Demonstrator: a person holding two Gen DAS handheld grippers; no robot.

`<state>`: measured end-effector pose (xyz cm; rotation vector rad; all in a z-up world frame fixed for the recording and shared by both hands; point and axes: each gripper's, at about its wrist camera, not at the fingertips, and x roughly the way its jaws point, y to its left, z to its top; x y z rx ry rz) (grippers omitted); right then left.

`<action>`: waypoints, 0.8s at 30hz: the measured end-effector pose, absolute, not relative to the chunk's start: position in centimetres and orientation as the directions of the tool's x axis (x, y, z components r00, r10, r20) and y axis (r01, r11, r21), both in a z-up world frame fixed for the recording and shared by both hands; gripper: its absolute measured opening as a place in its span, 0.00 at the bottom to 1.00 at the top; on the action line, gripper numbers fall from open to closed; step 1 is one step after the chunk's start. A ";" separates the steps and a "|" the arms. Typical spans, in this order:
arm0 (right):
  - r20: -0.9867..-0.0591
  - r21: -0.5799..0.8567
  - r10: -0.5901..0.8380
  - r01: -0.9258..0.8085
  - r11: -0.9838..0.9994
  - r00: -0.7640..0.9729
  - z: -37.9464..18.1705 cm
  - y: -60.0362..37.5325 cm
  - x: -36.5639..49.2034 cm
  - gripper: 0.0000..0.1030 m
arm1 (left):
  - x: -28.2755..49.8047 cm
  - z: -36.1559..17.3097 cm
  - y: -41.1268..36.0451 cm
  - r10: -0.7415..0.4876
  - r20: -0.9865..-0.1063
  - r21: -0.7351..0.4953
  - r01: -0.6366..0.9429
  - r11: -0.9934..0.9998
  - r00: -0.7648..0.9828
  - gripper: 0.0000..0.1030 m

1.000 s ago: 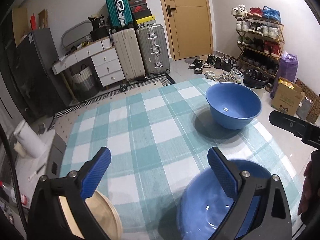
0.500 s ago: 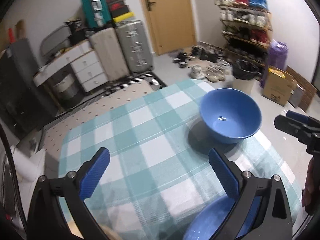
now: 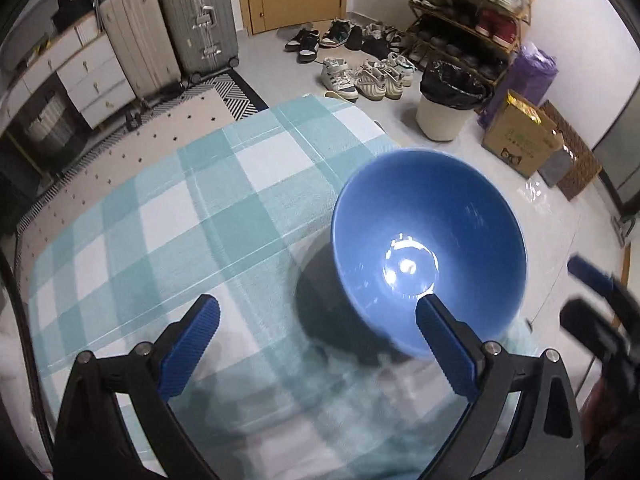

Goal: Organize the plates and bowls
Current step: 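Move both grippers toward the last light blue bowl, then close the left gripper on the rim of that blue bowl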

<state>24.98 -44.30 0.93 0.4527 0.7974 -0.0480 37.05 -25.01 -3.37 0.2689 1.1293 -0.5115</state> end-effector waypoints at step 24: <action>-0.729 0.429 0.171 0.248 0.868 0.663 -2.6 -46.1 26.5 0.98 | 40.7 -9.7 -27.6 -0.271 -0.959 -0.201 0.491 0.847 0.076 0.08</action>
